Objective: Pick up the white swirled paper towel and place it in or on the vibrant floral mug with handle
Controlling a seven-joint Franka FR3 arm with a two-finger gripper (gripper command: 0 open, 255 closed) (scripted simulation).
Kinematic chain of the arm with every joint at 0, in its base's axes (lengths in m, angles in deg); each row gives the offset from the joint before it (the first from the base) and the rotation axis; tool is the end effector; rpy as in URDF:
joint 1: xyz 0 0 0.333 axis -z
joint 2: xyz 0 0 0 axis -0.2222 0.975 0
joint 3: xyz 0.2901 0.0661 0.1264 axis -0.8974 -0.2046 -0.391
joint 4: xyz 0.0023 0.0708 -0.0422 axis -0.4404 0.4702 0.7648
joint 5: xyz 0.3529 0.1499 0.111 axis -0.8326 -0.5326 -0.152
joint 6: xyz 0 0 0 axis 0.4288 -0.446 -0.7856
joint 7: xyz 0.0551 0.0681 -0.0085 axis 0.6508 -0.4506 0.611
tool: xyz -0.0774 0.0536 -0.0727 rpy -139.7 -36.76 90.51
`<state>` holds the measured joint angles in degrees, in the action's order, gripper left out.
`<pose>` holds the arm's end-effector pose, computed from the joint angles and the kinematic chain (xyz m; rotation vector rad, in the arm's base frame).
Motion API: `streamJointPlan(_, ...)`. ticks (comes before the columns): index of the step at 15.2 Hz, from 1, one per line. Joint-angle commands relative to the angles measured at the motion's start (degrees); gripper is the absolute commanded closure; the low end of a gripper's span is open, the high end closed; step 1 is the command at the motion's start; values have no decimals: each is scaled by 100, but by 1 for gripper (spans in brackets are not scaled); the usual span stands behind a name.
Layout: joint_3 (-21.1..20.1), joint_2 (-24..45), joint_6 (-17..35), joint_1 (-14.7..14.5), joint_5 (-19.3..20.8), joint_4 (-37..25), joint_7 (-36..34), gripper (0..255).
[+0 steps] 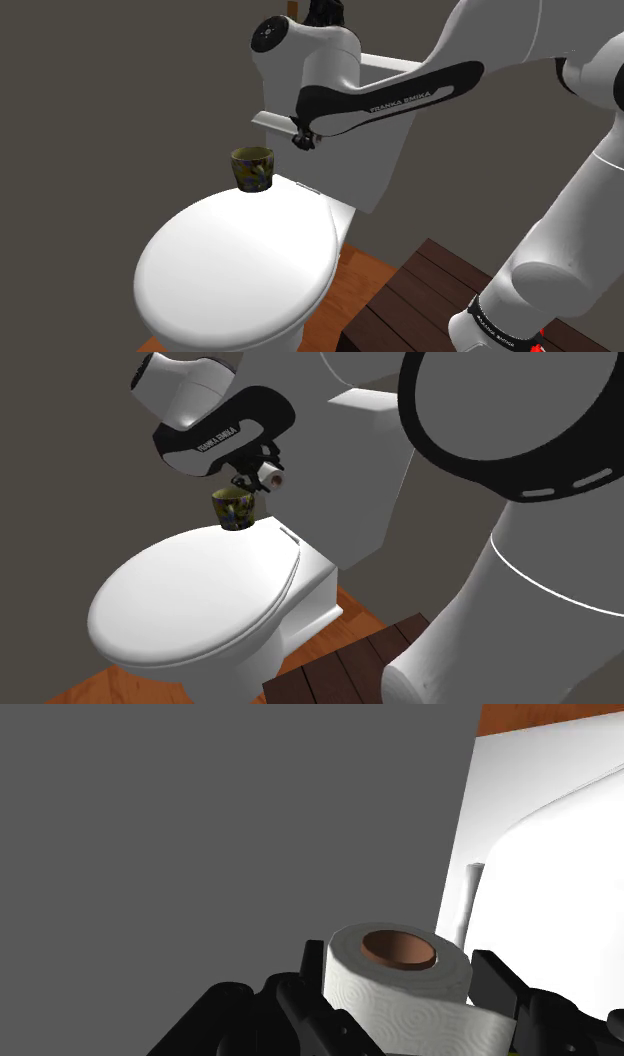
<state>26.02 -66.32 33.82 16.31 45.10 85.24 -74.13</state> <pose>0.5306 0.1887 0.4967 2.3742 0.4295 0.1733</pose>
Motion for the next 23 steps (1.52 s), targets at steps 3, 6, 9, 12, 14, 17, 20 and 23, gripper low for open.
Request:
streamJointPlan(3,-232,947,-715,-361,344,-1152,-264,255)
streamJointPlan(6,-306,1698,-1266,-767,649,-2123,-372,255)
streamJointPlan(9,-291,1903,-1299,-880,732,-2262,-469,255)
streamJointPlan(12,-281,1930,-1147,-855,748,-2083,-599,255)
streamJointPlan(14,-274,1953,-1050,-842,764,-1971,-686,255)
streamJointPlan(17,-261,1998,-908,-826,794,-1815,-817,255)
streamJointPlan(20,-246,2053,-772,-815,833,-1672,-947,255)
streamJointPlan(23,-226,2126,-627,-808,885,-1529,-1093,255)
